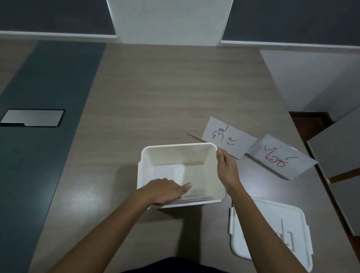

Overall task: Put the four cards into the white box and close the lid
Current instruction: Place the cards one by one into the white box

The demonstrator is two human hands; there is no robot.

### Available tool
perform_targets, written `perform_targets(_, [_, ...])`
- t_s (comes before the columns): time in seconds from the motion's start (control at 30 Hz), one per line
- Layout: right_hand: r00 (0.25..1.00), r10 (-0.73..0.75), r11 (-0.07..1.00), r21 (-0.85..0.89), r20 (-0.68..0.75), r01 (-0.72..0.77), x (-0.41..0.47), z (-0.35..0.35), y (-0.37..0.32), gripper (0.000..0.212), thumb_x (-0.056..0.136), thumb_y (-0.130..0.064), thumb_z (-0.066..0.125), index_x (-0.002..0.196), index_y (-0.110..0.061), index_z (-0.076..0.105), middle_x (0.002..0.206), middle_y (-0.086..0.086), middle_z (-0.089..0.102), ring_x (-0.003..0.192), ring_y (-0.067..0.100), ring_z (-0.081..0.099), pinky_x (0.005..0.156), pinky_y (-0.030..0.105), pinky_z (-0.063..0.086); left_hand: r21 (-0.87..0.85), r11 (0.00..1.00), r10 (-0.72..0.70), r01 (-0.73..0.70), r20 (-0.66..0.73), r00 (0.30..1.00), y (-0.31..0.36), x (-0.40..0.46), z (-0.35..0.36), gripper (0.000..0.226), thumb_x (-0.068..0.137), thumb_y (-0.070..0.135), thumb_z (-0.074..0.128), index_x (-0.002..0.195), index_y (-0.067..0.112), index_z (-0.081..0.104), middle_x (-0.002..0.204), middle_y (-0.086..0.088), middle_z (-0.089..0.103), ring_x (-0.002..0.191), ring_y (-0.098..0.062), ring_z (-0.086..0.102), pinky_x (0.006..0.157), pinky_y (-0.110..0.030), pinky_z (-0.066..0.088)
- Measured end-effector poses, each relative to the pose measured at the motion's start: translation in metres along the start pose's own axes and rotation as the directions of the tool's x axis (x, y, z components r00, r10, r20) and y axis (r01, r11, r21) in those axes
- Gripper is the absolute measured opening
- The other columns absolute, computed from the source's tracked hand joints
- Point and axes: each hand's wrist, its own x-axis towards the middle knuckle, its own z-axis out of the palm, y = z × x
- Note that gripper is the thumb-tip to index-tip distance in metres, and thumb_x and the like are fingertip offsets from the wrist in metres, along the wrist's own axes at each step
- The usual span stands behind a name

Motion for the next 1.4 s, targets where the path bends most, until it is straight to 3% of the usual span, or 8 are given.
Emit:
perform_targets(0.17, [1.0, -0.006, 1.0, -0.022, -0.011, 0.006, 0.001, 0.001, 0.001, 0.036, 0.104, -0.033, 0.039, 0.12, -0.018, 0.067, 0.117, 0.001, 0.07, 0.11, 0.018, 0.062, 0.095, 0.035, 0.049, -0.103, 0.995, 0.011, -0.009, 0.02, 1.0, -0.007, 0.001, -0.002, 0.08, 0.086, 0.075, 0.008, 0.09, 0.028, 0.072, 0.111, 0.002, 0.068, 0.101, -0.023, 0.059, 0.095, -0.04, 0.042])
perform_targets(0.27, [0.999, -0.03, 0.998, -0.062, -0.019, 0.029, 0.0, 0.001, -0.001, 0.035, 0.104, -0.029, 0.039, 0.118, -0.015, 0.068, 0.112, 0.002, 0.071, 0.106, 0.02, 0.063, 0.084, 0.028, 0.046, -0.179, 0.98, 0.034, -0.091, -0.297, 0.954, -0.017, -0.001, -0.006, 0.067, 0.09, 0.067, 0.02, 0.097, 0.024, 0.071, 0.104, 0.004, 0.071, 0.098, -0.021, 0.062, 0.089, -0.038, 0.048])
perform_targets(0.47, [0.978, -0.186, 0.965, -0.204, -0.097, 0.164, 0.032, -0.015, -0.029, 0.027, 0.098, -0.03, 0.055, 0.115, -0.013, 0.067, 0.114, 0.006, 0.07, 0.105, 0.018, 0.061, 0.088, 0.03, 0.044, -0.165, 0.93, -0.017, -0.327, -0.911, 0.412, -0.055, -0.002, -0.004, 0.027, 0.091, 0.023, 0.052, 0.115, 0.017, 0.064, 0.12, -0.002, 0.061, 0.115, -0.019, 0.053, 0.096, -0.033, 0.045])
perform_targets(0.63, [0.972, -0.234, 0.7, -0.692, 0.012, 0.177, 0.103, -0.033, -0.038, 0.059, 0.093, -0.027, 0.063, 0.144, -0.007, 0.04, 0.145, 0.016, 0.049, 0.142, 0.038, 0.03, 0.118, 0.046, 0.02, -0.53, 0.833, -0.319, -0.16, -0.696, 0.643, -0.072, 0.0, 0.022, 0.053, 0.096, 0.035, 0.045, 0.146, 0.036, 0.029, 0.154, -0.003, 0.032, 0.142, -0.021, 0.031, 0.114, -0.044, 0.032])
perform_targets(0.73, [0.996, -0.077, 0.57, -0.817, 0.048, 0.083, 0.124, -0.042, -0.031, 0.054, 0.095, -0.028, 0.06, 0.144, -0.015, 0.042, 0.136, 0.017, 0.059, 0.131, 0.037, 0.048, 0.115, 0.048, 0.022, -0.614, 0.762, -0.312, -0.206, -0.627, 0.714, -0.062, -0.003, 0.028, 0.051, 0.099, 0.039, 0.035, 0.146, 0.051, 0.017, 0.153, 0.005, 0.037, 0.138, -0.017, 0.037, 0.11, -0.035, 0.033])
perform_targets(0.87, [0.999, -0.049, 0.595, -0.803, 0.008, 0.035, 0.12, -0.044, -0.031, 0.035, 0.094, -0.012, 0.055, 0.128, -0.019, 0.061, 0.114, 0.02, 0.07, 0.101, 0.038, 0.065, 0.085, 0.041, 0.051, -0.742, 0.629, -0.386, -0.234, -0.559, 0.734, -0.052, -0.001, 0.021, 0.046, 0.102, 0.034, 0.028, 0.141, 0.058, 0.024, 0.108, 0.015, 0.057, 0.1, -0.015, 0.053, 0.088, -0.029, 0.039])
perform_targets(1.13, [0.852, -0.506, 0.768, -0.518, -0.132, 0.376, 0.04, -0.045, -0.125, 0.024, 0.1, -0.018, 0.054, 0.121, -0.011, 0.064, 0.109, 0.014, 0.073, 0.092, 0.03, 0.069, 0.064, 0.031, 0.048, -0.744, 0.609, -0.383, -0.277, -0.581, 0.718, -0.048, 0.015, 0.008, 0.046, 0.102, 0.028, 0.031, 0.14, 0.052, 0.036, 0.094, 0.015, 0.055, 0.078, 0.0, 0.051, 0.084, -0.023, 0.034])
perform_targets(1.4, [0.769, -0.541, 0.501, -0.604, 0.34, 0.62, -0.036, -0.01, -0.101, 0.022, 0.091, -0.009, 0.064, 0.111, -0.015, 0.072, 0.099, 0.008, 0.076, 0.079, 0.028, 0.071, 0.067, 0.038, 0.059, -0.737, 0.607, -0.354, -0.298, -0.586, 0.729, -0.045, 0.029, 0.004, 0.045, 0.103, 0.028, 0.031, 0.142, 0.049, 0.034, 0.118, 0.009, 0.052, 0.104, -0.012, 0.051, 0.09, -0.023, 0.035])
